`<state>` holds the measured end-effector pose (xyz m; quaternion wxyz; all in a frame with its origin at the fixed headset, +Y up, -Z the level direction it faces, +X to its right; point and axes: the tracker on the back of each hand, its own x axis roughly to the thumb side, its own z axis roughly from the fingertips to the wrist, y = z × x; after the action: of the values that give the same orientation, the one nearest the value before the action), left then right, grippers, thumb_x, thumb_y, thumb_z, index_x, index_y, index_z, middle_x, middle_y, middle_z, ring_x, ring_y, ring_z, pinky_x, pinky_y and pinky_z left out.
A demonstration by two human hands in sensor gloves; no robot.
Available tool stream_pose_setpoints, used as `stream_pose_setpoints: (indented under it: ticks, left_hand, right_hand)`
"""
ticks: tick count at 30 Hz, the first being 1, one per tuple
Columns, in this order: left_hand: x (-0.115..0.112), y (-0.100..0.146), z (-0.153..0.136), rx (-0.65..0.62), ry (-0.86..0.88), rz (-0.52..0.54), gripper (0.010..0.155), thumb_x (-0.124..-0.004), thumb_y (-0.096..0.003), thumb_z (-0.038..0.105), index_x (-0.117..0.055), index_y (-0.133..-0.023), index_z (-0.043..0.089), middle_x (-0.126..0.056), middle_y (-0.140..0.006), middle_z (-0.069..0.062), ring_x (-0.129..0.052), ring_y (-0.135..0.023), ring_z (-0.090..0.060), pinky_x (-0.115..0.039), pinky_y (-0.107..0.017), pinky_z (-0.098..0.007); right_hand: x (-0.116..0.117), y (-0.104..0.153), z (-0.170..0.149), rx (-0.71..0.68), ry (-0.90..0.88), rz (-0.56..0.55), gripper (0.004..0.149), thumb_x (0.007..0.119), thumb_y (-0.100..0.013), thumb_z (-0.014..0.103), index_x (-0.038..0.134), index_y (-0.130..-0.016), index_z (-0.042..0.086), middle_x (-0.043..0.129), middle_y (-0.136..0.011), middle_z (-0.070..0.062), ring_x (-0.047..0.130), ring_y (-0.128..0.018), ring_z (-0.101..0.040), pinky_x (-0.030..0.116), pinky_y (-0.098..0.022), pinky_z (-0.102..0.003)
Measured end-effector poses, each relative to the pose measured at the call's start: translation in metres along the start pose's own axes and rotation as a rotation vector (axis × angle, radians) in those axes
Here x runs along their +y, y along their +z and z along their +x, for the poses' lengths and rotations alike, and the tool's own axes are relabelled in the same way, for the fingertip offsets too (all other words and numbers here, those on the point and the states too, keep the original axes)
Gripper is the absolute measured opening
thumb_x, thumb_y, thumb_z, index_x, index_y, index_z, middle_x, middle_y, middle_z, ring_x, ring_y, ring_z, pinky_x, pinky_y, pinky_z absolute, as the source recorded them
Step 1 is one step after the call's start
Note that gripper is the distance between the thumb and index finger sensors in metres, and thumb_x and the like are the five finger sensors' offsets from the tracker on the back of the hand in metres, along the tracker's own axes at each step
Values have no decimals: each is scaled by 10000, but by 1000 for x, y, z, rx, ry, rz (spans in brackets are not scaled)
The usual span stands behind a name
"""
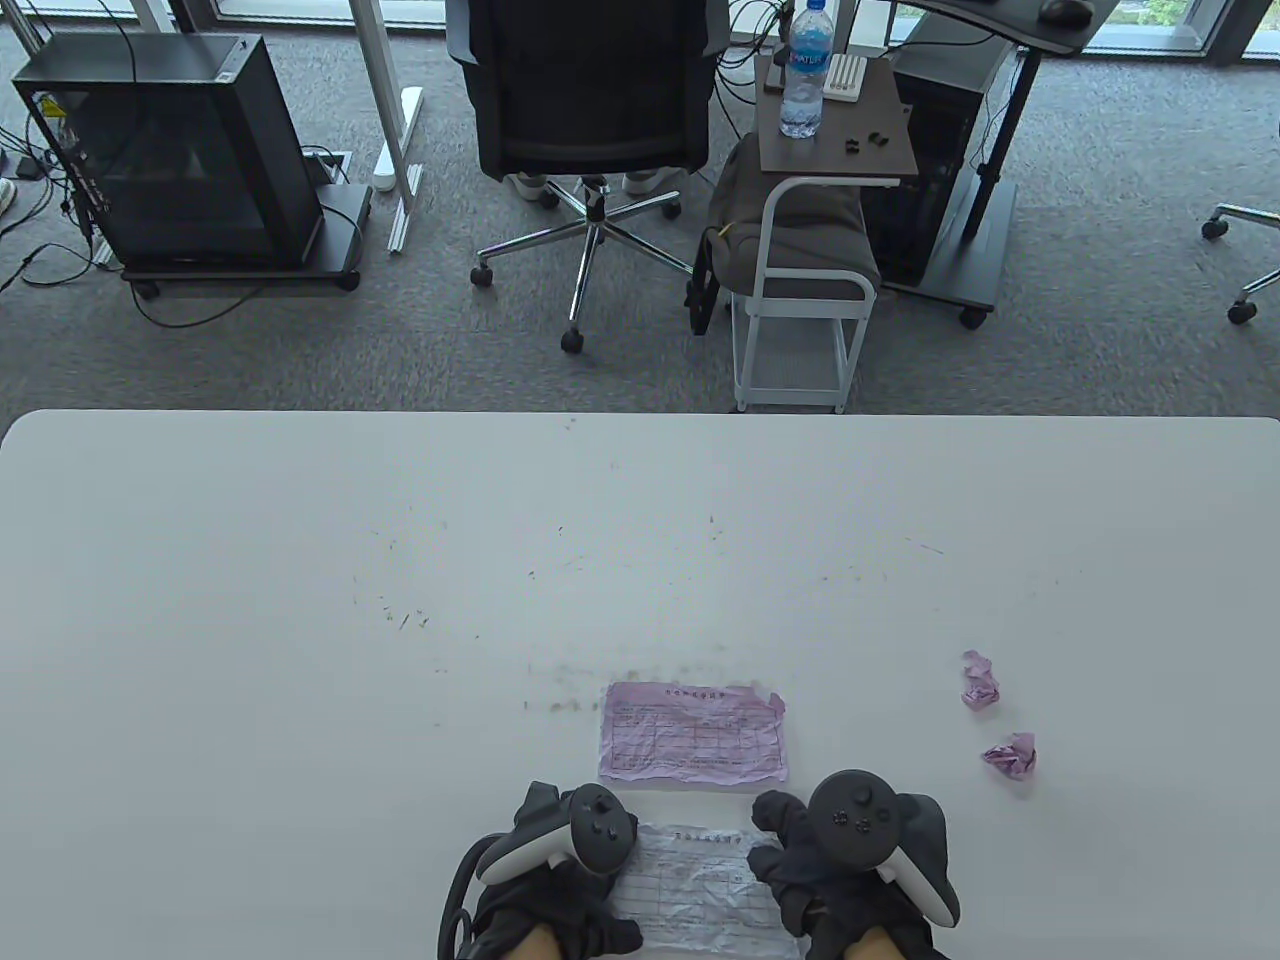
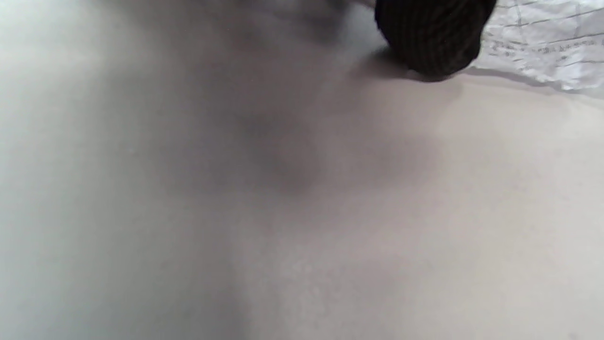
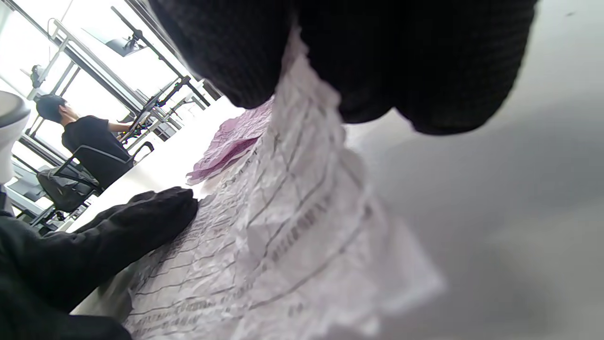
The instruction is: Flatten crumpled invoices and stack
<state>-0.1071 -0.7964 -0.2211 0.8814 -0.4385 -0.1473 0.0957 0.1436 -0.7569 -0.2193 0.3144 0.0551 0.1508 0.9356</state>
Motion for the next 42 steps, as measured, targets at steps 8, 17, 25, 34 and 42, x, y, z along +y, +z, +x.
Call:
stream_pose_setpoints:
  ticks: [8,17,25,34,42]
  left_hand:
    - [-1,0,0,2,-6,0,901,-742,-550,488,-20,-1044,271,213,-965,-158,188,-833,-601,-122,-587,-724]
    - [-1,0,0,4,-8,2,904,-735,-552,497,-12,-1043,266,215,-965,-157,189,-833,-600,-121,-587,-723]
    - [-1,1,1,7,-9,4,908,-731,-553,503,-5,-1042,258,215,-965,-157,188,-835,-599,-121,-588,-723]
    - [12,11,-13,-102,209,145,931,-735,-541,523,-36,-1067,205,158,-1004,-182,109,-880,-618,-156,-598,-728]
    - [21,24,-47,-507,887,428,1000,-728,-522,579,46,-1027,197,126,-1012,-238,-118,-980,-665,-375,-683,-718]
  right_hand:
    - [-5,2,0,-3,17,-39,419,840,-482,252,719,-865,134,845,-697,-125,900,-465,-225,868,-362,-436]
    - [-4,2,1,-41,-13,-12,440,816,-492,253,665,-868,82,733,-884,-315,881,-642,-391,858,-409,-472]
    - [-7,4,2,-75,-38,-70,457,833,-475,232,641,-860,76,895,-709,-201,987,-466,-261,909,-303,-391]
    - [-30,19,19,-299,-69,-292,419,828,-478,276,746,-848,98,974,-552,-117,990,-309,-181,900,-204,-340]
    - [-48,38,33,-447,-238,-405,405,812,-483,308,759,-838,121,975,-518,-78,976,-276,-147,894,-184,-314]
